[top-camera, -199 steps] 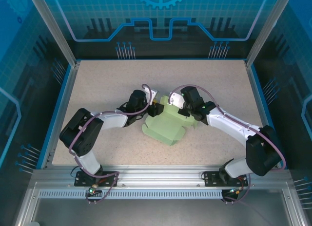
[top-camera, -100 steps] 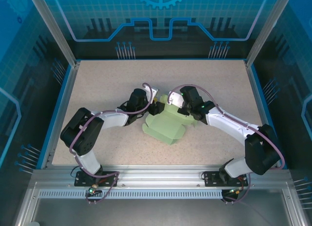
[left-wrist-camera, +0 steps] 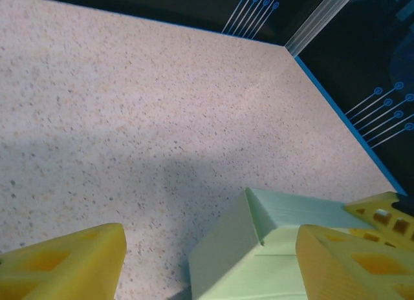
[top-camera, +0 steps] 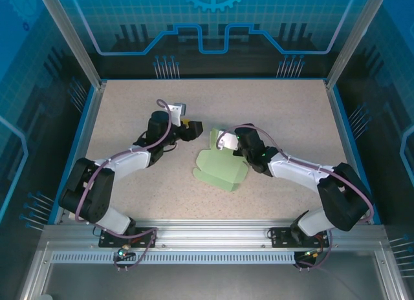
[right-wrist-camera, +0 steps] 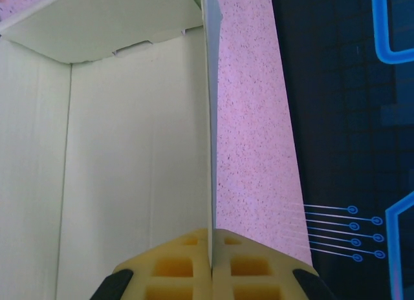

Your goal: Fold the paper box

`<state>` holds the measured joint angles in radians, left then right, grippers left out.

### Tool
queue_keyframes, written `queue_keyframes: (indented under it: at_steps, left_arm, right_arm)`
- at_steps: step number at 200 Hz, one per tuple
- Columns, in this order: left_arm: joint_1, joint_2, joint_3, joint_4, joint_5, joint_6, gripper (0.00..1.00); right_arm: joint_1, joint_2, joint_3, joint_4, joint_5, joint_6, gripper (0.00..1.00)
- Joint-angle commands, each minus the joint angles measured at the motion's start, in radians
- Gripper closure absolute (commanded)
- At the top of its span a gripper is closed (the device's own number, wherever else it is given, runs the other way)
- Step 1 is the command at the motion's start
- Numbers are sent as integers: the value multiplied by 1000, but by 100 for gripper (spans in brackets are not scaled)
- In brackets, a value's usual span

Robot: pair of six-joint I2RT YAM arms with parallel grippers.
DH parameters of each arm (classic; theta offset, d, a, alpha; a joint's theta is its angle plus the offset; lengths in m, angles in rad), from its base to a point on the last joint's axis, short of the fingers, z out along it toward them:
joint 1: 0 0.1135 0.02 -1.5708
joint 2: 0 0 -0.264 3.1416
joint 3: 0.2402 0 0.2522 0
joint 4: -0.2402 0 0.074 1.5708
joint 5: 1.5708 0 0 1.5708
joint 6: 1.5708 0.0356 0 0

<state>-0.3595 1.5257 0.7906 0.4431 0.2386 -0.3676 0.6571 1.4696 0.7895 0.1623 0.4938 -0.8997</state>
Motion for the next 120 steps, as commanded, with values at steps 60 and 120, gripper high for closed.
queue_keyframes:
  at_steps: [60, 120]
  left_arm:
    - [-10, 162, 202, -129, 167, -200, 30]
    - [-32, 262, 271, -177, 199, -188, 37]
  right_arm:
    - [53, 64, -88, 321, 97, -135, 100]
    - [58, 83, -99, 343, 101, -136, 100]
